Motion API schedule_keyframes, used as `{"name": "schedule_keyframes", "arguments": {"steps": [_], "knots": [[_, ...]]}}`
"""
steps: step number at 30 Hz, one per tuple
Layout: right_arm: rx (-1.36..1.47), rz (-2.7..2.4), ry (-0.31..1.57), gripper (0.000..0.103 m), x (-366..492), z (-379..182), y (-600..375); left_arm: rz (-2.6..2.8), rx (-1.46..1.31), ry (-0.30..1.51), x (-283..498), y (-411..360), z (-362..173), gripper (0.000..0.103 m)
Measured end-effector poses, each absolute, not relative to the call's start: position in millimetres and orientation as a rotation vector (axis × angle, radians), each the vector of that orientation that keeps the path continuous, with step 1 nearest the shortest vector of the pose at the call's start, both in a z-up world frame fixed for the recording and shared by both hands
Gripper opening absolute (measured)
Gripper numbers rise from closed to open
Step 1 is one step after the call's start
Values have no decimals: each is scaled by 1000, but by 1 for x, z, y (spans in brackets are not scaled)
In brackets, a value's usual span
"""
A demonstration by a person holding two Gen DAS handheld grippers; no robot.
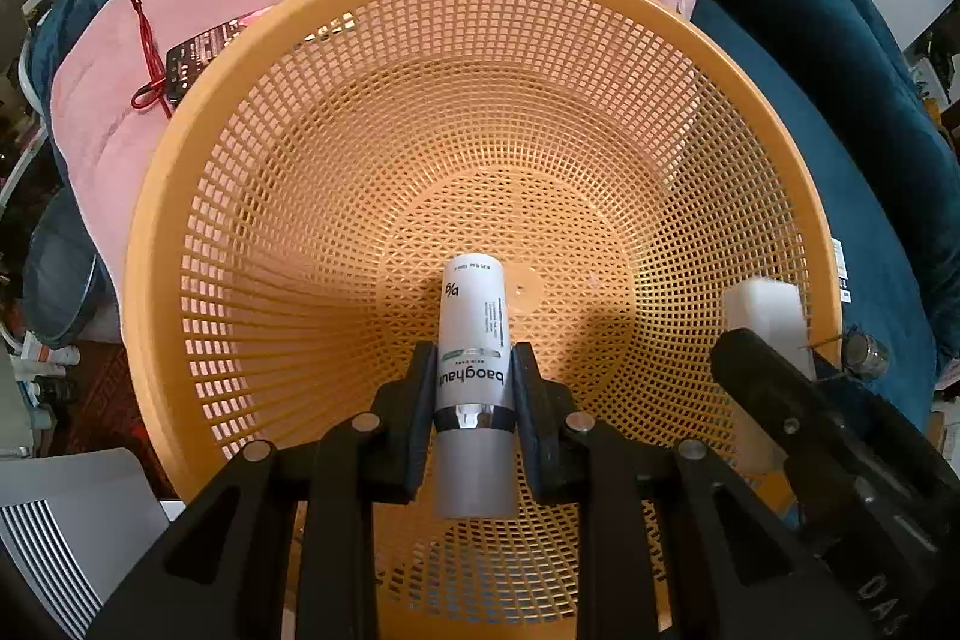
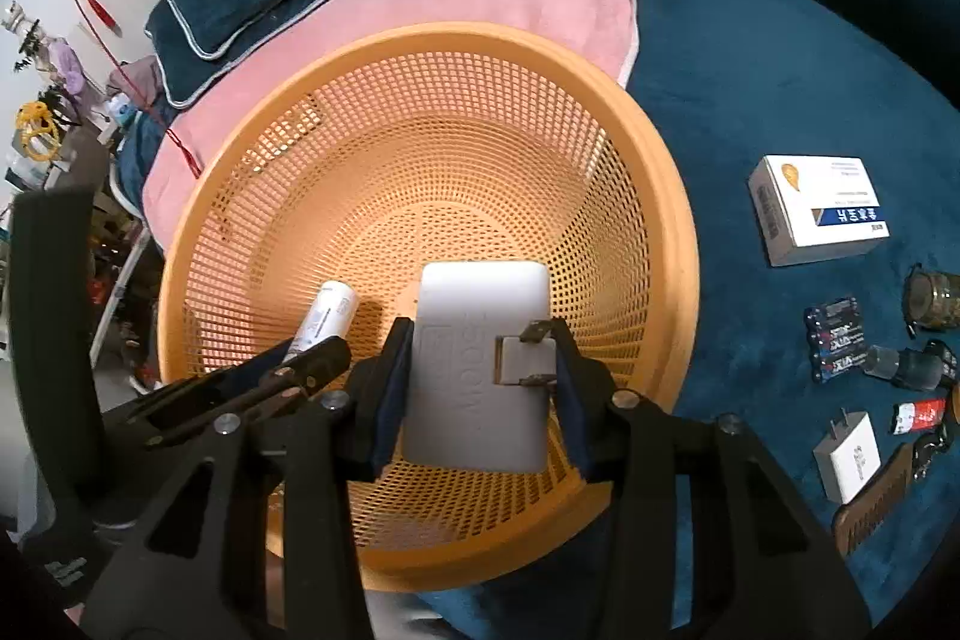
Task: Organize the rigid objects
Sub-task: 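Carry both items over the orange basket and open both tools to drop them, then withdraw both tools from the basket back toward the remaining items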
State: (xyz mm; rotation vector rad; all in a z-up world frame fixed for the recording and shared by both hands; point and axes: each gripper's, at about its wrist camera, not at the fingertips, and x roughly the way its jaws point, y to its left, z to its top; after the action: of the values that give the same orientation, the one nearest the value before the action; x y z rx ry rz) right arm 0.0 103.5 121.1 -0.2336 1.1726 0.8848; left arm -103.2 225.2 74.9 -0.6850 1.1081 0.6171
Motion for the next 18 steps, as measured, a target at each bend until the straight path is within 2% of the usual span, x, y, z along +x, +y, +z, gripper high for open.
{"name": "schedule_keyframes", "arguments": {"steps": [2, 3, 4, 5, 7, 10, 11, 12, 15, 18], "knots": [[-226, 895, 1163, 46, 2, 124, 102, 631, -677, 1103, -104, 226, 77, 24], [-241, 884, 1153, 49, 1, 125, 102, 632, -676, 1097, -105, 226, 78, 29], [-256, 876, 1142, 53, 1, 126, 103, 633, -676, 1090, -106, 226, 79, 40], [-264, 870, 1133, 58, 1, 127, 103, 640, -675, 1086, -106, 227, 80, 47], [-265, 853, 1125, 62, 3, 130, 101, 658, -675, 1074, -109, 228, 82, 70], [-264, 837, 1117, 72, 6, 134, 96, 685, -676, 1041, -113, 230, 87, 85], [-263, 828, 1112, 79, 6, 136, 94, 682, -685, 1034, -116, 230, 87, 89], [-267, 812, 1106, 87, 7, 136, 93, 680, -696, 1033, -115, 232, 86, 97], [-261, 799, 1102, 103, 9, 138, 87, 670, -696, 1033, -116, 234, 86, 100], [-268, 796, 1103, 103, 9, 138, 84, 665, -674, 1035, -113, 233, 89, 100]]}}
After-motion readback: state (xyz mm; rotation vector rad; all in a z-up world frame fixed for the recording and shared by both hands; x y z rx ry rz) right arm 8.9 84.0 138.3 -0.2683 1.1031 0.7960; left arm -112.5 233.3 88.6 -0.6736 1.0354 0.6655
